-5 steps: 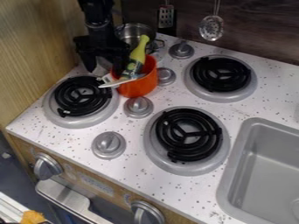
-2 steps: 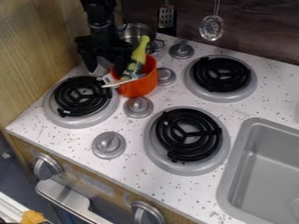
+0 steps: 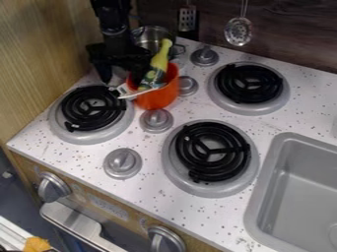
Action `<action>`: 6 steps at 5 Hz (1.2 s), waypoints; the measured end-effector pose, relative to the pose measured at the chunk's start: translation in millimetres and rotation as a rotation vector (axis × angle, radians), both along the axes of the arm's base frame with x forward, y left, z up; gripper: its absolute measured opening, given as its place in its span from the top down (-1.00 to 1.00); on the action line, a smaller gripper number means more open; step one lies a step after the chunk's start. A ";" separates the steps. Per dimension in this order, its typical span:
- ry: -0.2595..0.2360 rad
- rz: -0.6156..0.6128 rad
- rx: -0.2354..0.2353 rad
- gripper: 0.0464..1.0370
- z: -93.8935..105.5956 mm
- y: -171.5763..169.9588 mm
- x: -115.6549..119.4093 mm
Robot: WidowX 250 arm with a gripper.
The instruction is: Put the pot in the top right burner
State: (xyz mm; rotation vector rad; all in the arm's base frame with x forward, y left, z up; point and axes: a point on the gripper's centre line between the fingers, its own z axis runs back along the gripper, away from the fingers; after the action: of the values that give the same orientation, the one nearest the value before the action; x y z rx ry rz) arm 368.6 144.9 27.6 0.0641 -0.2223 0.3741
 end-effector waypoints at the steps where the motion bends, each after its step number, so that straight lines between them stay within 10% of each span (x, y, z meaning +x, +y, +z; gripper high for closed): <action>1: -0.001 0.036 -0.048 -0.92 -5.1 0.2 -0.5; 3: -0.020 0.075 -0.115 -0.87 -10.4 -0.3 3.8; 6: -0.002 0.052 -0.084 0.65 -11.0 -3.0 7.3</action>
State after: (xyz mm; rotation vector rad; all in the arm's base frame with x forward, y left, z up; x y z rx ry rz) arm 375.9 141.8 16.5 -0.0137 -0.2068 0.4348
